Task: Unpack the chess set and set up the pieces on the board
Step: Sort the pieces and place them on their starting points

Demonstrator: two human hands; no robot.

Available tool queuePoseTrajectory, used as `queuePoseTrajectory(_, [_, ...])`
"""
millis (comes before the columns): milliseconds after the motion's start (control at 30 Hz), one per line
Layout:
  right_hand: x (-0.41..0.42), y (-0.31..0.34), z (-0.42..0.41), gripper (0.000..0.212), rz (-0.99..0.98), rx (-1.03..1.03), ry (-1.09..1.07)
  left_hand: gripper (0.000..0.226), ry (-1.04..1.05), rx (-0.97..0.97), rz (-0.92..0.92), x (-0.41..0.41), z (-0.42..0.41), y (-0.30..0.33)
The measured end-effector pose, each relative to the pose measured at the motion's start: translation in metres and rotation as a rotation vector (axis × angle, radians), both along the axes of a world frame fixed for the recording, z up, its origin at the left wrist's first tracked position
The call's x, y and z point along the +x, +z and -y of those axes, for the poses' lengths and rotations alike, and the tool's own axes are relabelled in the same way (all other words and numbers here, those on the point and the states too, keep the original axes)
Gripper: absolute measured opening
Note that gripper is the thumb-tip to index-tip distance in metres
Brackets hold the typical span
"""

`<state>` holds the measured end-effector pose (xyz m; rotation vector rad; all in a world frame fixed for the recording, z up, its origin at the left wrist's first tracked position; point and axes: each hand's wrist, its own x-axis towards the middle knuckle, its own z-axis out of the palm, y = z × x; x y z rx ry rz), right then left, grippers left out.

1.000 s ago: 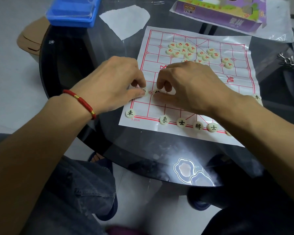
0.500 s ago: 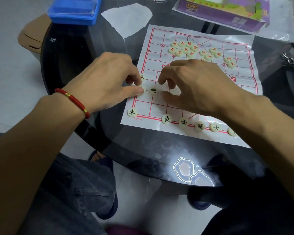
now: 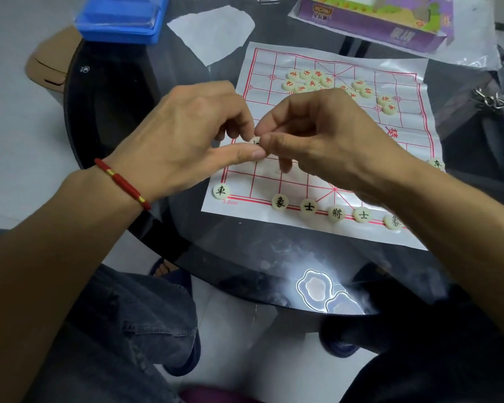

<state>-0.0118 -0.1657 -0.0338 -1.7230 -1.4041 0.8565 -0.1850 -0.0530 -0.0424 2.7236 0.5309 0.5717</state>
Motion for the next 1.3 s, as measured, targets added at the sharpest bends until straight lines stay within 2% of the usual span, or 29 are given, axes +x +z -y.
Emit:
queuePoseTrajectory(33, [0.002,0.001,0.000,0.005,0.014,-0.012,0.021,0.032,0.001,-0.015,-0.002,0.000,0.000,0.001])
queuePoseTrajectory(167, [0.005,0.003,0.001,0.010,0.291,-0.033,0.223,0.035,0.044,-0.040,-0.084,-0.005,-0.010,0.003])
queuePoseTrajectory(300, [-0.002,-0.002,0.001,0.013,0.434,-0.008,0.382,0.034,0.115,-0.028,-0.120,-0.010,-0.018,0.000])
queuePoseTrajectory(533, [-0.015,-0.009,-0.003,0.013,0.611,0.069,0.457,0.034,0.147,-0.021,-0.094,-0.007,-0.017,-0.003])
queuePoseTrajectory(800, [-0.008,-0.007,-0.003,0.013,0.714,0.063,0.422,0.035,0.164,0.000,-0.089,-0.007,-0.014,-0.003])
queuePoseTrajectory(1300, [-0.011,-0.016,-0.003,0.015,0.744,0.004,0.384,0.038,0.171,-0.006,-0.144,-0.006,-0.012,-0.005])
